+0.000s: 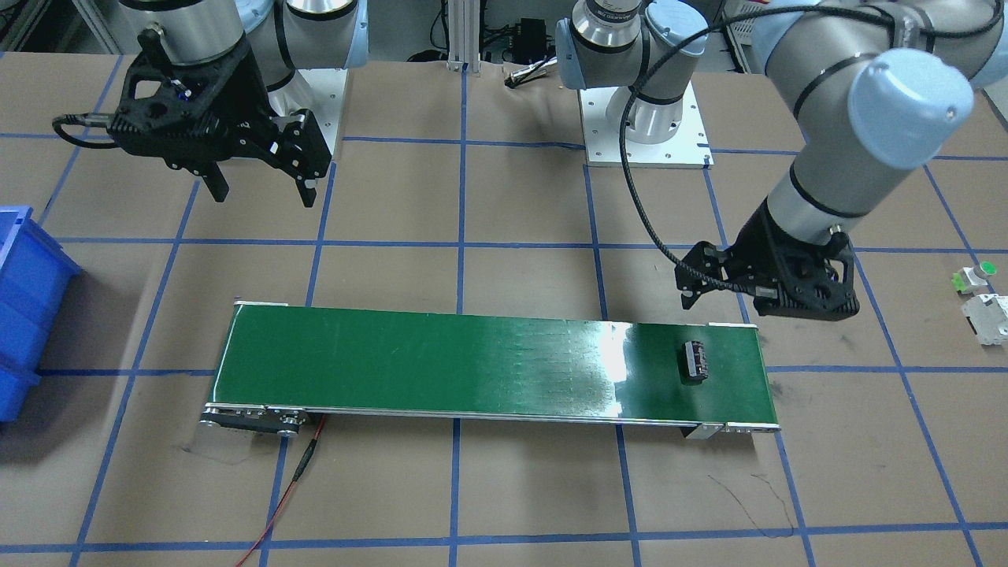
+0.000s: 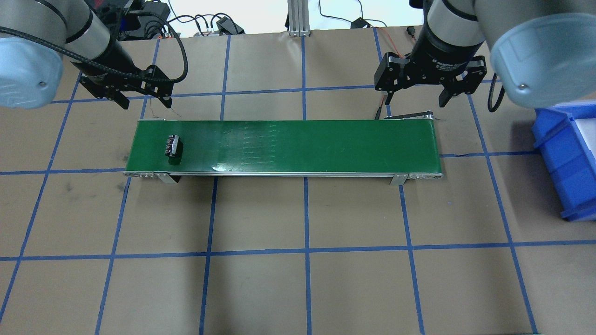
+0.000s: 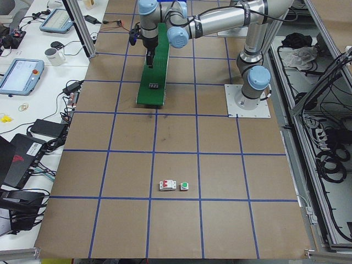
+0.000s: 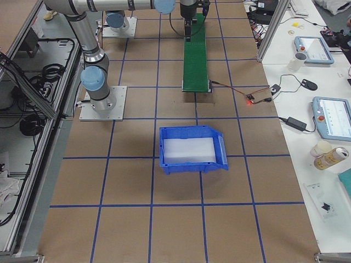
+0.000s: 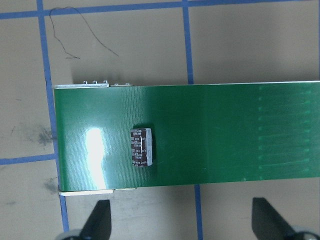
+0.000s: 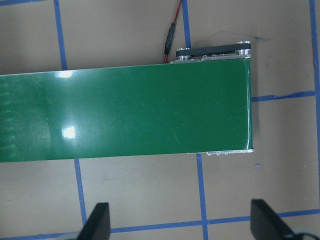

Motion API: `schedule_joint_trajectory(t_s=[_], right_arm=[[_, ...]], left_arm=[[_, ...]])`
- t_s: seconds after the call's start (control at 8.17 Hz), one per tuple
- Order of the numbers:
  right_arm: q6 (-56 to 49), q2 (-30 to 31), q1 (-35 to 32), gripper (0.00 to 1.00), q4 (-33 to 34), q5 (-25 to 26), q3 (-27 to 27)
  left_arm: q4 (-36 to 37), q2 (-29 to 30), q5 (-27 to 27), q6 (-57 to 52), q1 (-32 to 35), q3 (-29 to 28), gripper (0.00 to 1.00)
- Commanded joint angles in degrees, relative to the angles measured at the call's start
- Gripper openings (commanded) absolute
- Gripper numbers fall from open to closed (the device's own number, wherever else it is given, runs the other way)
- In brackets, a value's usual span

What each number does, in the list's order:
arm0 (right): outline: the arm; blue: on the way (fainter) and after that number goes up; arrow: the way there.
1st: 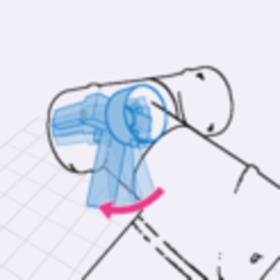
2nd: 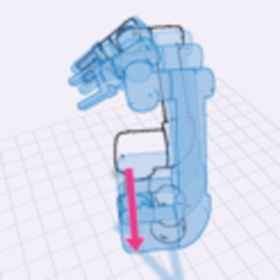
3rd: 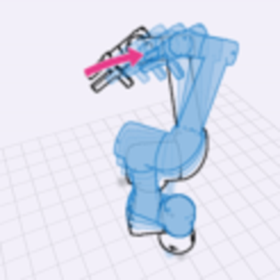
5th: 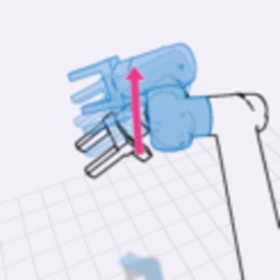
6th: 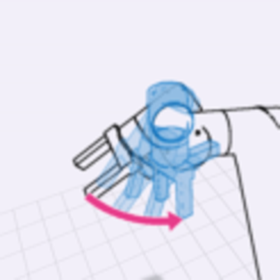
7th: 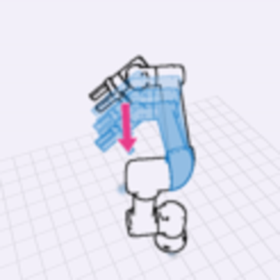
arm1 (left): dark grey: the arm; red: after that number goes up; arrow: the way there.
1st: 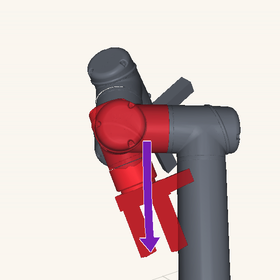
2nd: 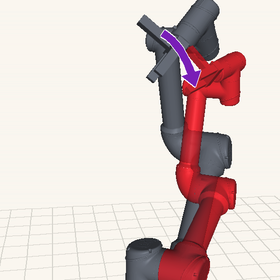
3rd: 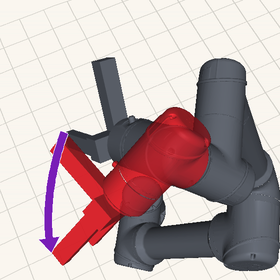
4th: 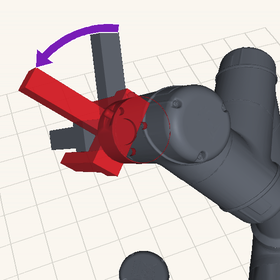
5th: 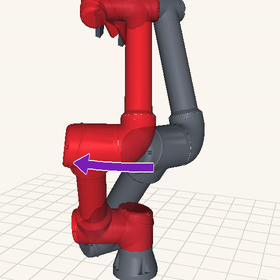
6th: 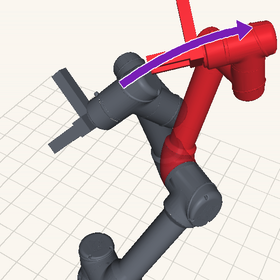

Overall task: Move capacitor from left to right
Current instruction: 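Move the right gripper down over the belt's far end while the belt carries the capacitor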

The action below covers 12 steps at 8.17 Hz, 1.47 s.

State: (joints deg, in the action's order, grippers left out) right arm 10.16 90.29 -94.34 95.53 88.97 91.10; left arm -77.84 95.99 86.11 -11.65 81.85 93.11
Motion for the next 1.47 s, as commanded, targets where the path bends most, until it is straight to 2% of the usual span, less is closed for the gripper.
schedule_joint_trajectory(t_s=[0.0, 0.24, 0.37, 1.1, 1.22, 1.35], right_arm=[[0.38, -7.8, -0.05, 1.0, 1.4, 0.41, 1.8], [0.29, -16.16, -0.05, 1.0, 11.12, 0.5, 2.5], [0.29, -18.02, -0.05, 1.0, 13.43, 0.59, 2.85], [-0.31, -19.27, 0.04, 1.0, 13.36, 0.15, 4.61], [-3.8, -19.53, 0.04, 1.0, 13.63, -0.98, 4.61], [-10.97, -19.54, 0.73, 1.0, 15.45, -4.39, 4.7]], left_arm=[[-1.96, -4.93, -1.56, 0.93, 0.59, 0.05, 1.0], [-3.55, -5.73, -1.2, 0.75, 0.68, 0.23, 1.0], [-3.55, -5.55, -1.12, 0.23, 0.68, 0.49, 1.0], [-3.46, -3.1, -0.85, 0.67, 0.5, 0.58, 1.0], [-3.46, -3.09, -0.33, 0.67, 0.5, 0.49, 1.0], [-3.29, -3.0, 1.07, 0.67, 0.5, 0.58, 1.0]])
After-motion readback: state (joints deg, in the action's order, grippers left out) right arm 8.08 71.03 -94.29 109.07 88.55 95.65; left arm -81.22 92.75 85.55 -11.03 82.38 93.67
